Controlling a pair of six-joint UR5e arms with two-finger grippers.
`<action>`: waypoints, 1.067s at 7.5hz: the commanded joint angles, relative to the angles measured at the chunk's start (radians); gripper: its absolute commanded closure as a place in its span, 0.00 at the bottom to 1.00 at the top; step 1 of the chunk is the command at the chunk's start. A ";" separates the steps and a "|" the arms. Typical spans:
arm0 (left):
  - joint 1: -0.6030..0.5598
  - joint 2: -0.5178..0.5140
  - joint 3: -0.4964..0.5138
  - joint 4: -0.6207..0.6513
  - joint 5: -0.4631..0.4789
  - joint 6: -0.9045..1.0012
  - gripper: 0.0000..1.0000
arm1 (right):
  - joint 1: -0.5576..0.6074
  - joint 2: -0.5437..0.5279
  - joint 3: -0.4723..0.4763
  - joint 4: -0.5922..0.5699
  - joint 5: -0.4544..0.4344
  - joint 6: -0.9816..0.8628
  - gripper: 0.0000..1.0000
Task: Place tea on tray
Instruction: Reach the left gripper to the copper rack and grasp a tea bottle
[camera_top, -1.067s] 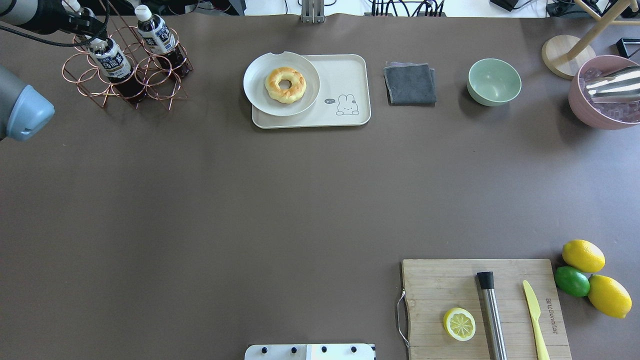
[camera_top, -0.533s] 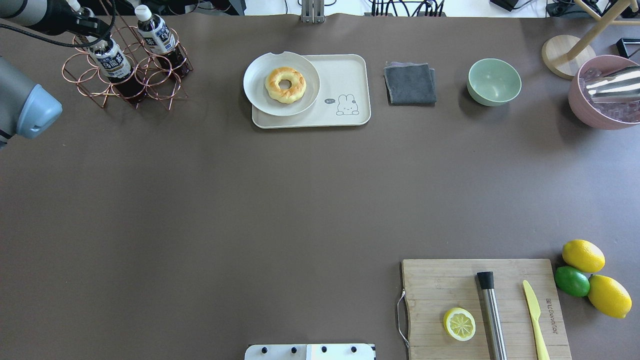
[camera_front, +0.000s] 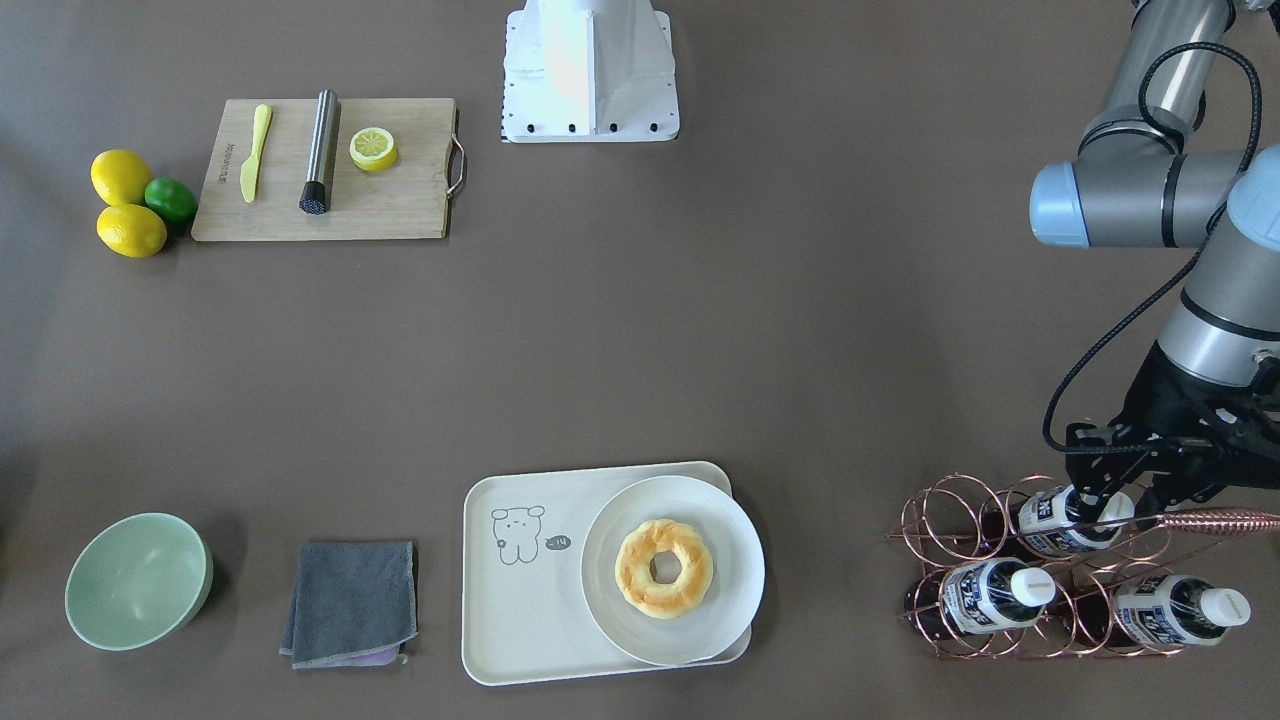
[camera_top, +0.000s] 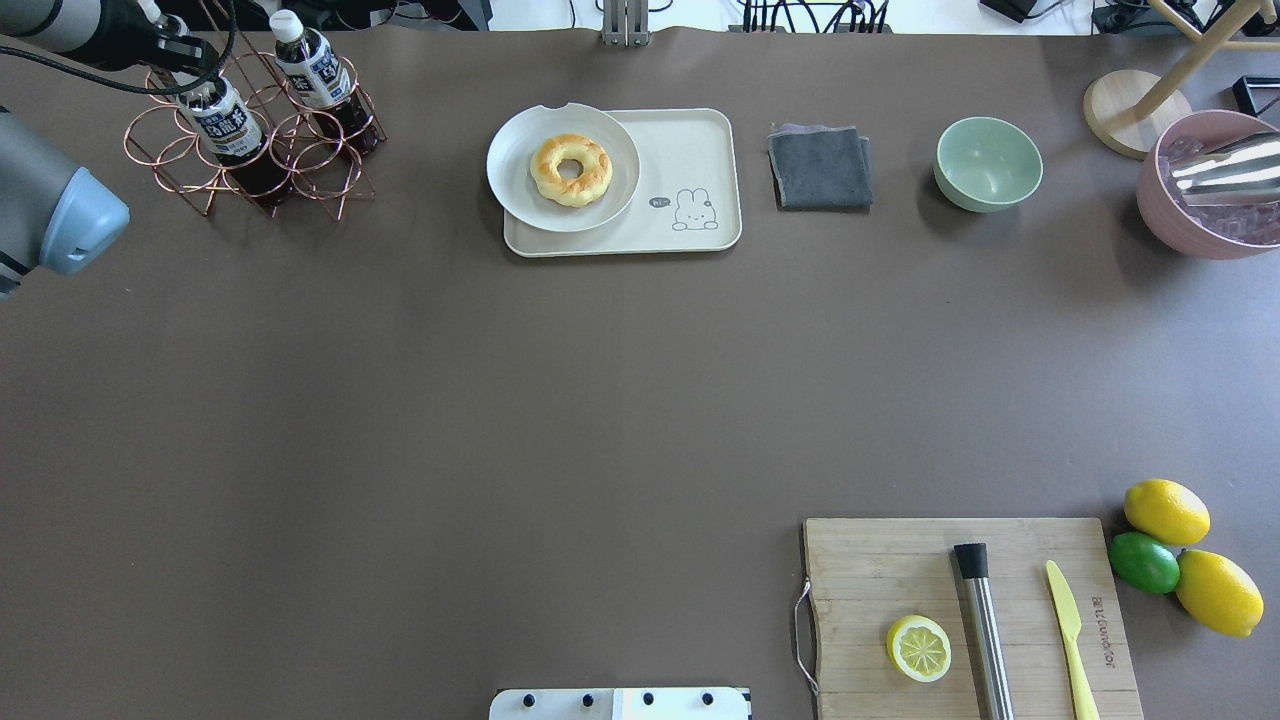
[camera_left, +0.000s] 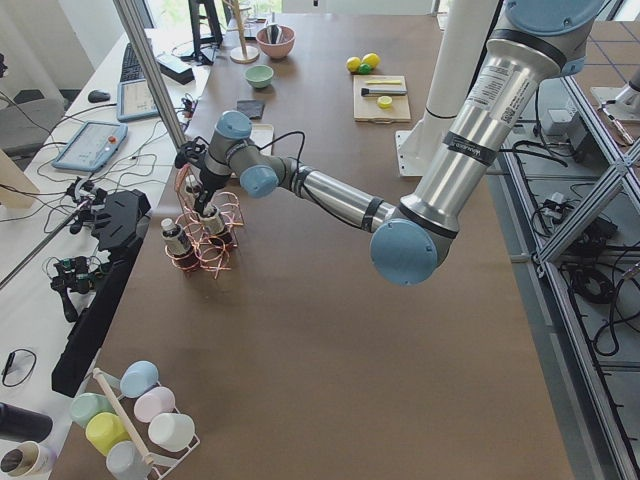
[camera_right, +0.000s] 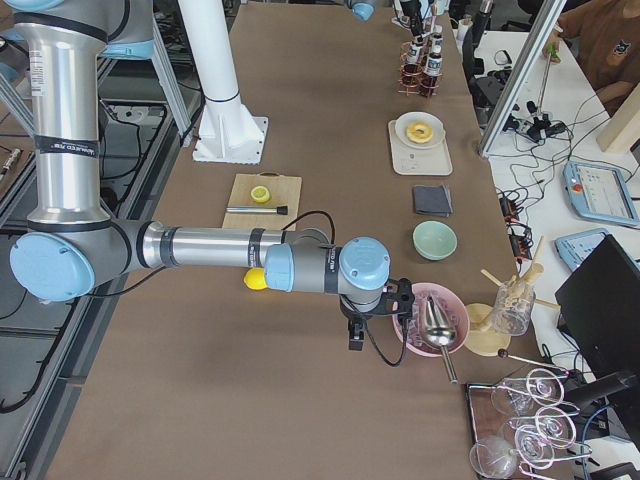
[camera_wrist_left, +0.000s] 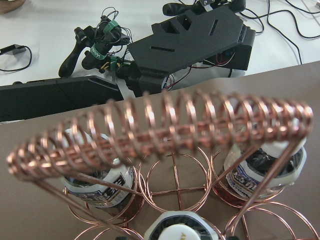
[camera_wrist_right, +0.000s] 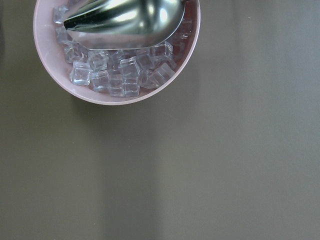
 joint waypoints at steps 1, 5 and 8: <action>0.002 0.002 -0.005 -0.002 -0.002 -0.001 0.70 | 0.000 0.000 -0.002 0.000 -0.001 -0.001 0.00; -0.095 -0.055 -0.013 0.062 -0.140 0.009 1.00 | 0.002 -0.003 0.000 0.000 0.001 0.000 0.00; -0.213 -0.084 -0.108 0.177 -0.226 0.014 1.00 | 0.000 -0.006 -0.002 0.000 0.010 0.002 0.00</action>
